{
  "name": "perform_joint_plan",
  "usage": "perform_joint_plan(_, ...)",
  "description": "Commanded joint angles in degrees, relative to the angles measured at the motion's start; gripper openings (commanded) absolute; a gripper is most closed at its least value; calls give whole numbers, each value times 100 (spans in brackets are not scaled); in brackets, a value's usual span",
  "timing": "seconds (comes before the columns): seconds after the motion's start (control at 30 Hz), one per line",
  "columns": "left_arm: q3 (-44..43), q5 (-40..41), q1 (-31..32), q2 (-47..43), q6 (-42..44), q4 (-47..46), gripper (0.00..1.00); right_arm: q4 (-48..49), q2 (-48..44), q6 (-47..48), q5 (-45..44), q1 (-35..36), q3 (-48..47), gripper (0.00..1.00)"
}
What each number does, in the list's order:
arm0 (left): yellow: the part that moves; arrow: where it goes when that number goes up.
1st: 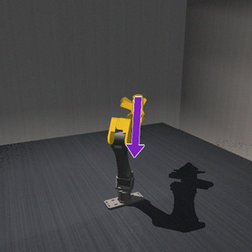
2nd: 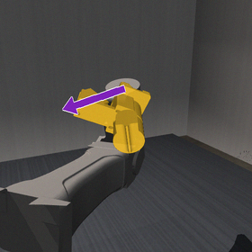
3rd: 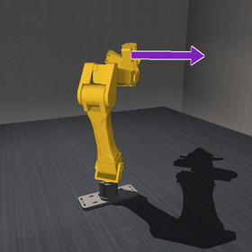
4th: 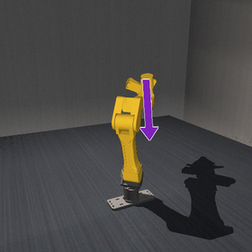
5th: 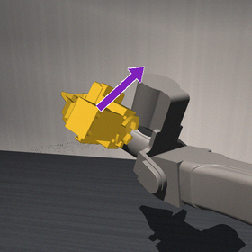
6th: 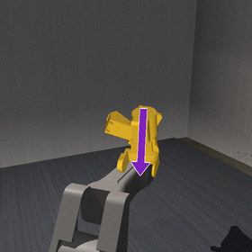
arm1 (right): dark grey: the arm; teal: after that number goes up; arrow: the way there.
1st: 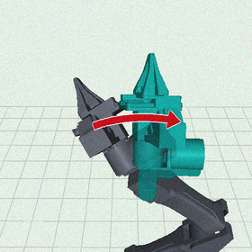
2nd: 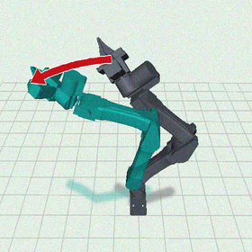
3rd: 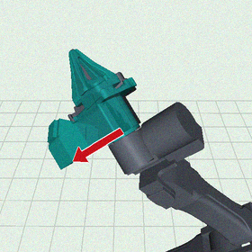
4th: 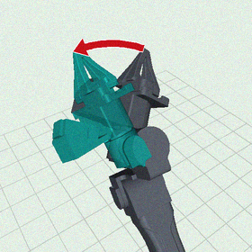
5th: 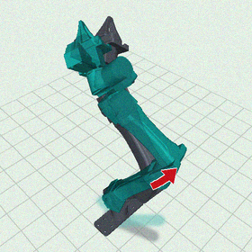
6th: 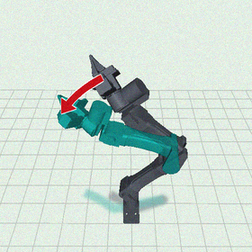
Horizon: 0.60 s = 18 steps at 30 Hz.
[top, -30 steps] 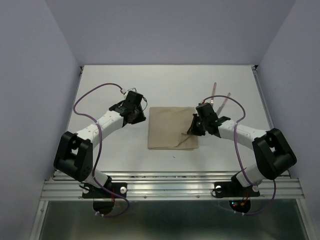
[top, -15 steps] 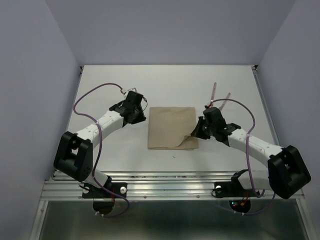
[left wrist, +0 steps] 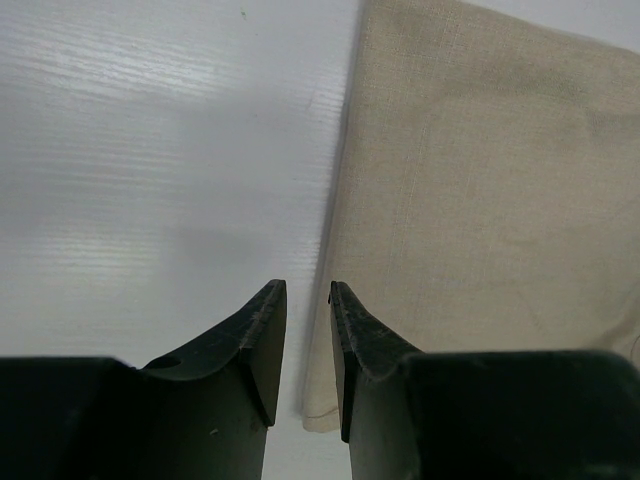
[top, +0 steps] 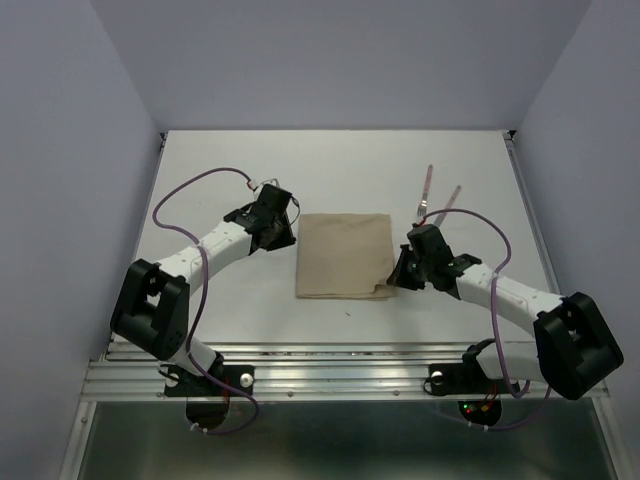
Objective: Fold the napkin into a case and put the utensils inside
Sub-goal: Fold the top corner of the square-folded napkin at the center of the board.
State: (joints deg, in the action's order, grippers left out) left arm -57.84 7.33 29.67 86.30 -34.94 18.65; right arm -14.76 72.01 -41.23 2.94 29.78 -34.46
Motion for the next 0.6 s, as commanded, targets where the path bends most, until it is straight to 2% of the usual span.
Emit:
perform_joint_plan(0.0,-78,75,39,-96,31,-29,36,220,41,45,-4,63,-386,1)
perform_joint_plan(0.27,-96,172,39,-175,-22,50,36,562,638,212,347,63,-1176,1)
perform_joint_plan(0.57,36,295,39,-395,-92,173,36,1081,2158,291,585,221,-2512,1)
